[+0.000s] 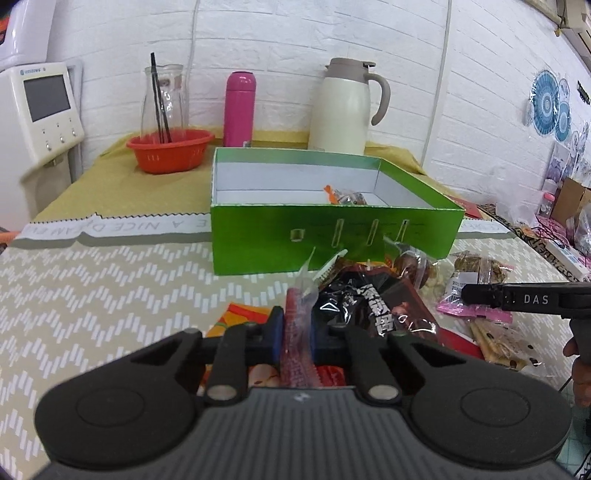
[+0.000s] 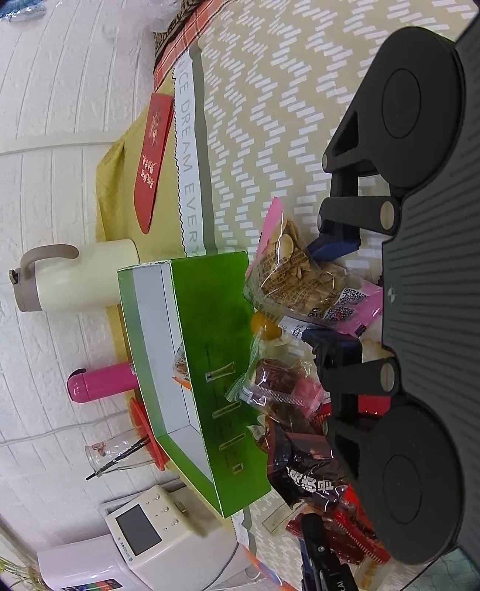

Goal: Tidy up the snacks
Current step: 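Grasp the red sausage sticks with the left gripper while the right grasps the pink-tagged nut bag, then carry both packets over the green box and release them inside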

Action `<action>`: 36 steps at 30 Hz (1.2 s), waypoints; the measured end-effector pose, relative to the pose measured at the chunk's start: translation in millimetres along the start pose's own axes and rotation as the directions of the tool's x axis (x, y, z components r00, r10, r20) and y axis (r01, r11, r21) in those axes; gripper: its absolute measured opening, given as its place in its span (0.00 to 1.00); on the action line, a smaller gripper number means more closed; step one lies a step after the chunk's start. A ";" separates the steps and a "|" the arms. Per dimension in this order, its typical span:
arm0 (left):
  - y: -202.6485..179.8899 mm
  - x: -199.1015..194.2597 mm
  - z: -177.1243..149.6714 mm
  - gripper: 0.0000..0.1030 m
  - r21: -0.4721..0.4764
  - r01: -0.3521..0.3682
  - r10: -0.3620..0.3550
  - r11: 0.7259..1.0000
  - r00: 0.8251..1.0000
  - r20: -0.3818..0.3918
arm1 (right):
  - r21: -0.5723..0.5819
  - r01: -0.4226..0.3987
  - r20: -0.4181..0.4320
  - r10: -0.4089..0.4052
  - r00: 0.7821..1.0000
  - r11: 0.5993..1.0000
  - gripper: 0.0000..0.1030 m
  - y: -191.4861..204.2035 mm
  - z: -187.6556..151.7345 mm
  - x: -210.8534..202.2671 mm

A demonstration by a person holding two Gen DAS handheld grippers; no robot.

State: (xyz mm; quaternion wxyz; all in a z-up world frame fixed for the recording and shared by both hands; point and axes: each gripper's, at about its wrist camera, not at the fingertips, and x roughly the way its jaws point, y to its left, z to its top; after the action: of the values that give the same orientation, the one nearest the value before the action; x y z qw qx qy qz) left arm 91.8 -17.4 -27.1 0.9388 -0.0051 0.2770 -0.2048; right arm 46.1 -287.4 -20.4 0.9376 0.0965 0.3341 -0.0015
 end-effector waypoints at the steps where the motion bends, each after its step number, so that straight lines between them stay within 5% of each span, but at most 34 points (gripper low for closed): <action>1: 1.8 -2.5 -0.4 0.07 -0.010 0.000 0.000 1.000 1.000 0.006 | -0.006 0.000 0.009 0.000 1.000 1.000 0.65 0.7 -0.1 -2.5; 12: 13.5 -34.6 6.5 0.05 -0.107 0.018 -0.009 0.994 0.996 0.084 | 0.034 -0.015 0.135 0.010 0.991 0.999 0.63 5.6 1.9 -40.1; 18: 5.5 -46.2 12.2 0.05 -0.106 0.009 0.005 0.994 0.992 0.124 | 0.008 -0.091 0.204 0.087 0.975 0.996 0.63 23.9 2.1 -70.8; 24: -2.6 -48.0 21.2 0.05 -0.115 -0.031 0.047 0.993 0.989 0.138 | 0.033 -0.200 0.194 0.190 0.962 0.979 0.63 40.8 -1.6 -83.2; 36: -9.3 -46.1 16.8 0.05 -0.088 -0.105 0.115 0.991 0.985 0.126 | 0.082 -0.276 0.164 0.260 0.951 0.958 0.62 45.0 -16.3 -82.7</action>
State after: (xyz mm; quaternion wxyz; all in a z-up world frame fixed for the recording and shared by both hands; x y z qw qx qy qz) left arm 61.8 -9.8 12.1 0.9638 -0.0412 0.2228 -0.1406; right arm -25.3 -245.4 27.2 0.9455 0.1893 0.2449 0.1014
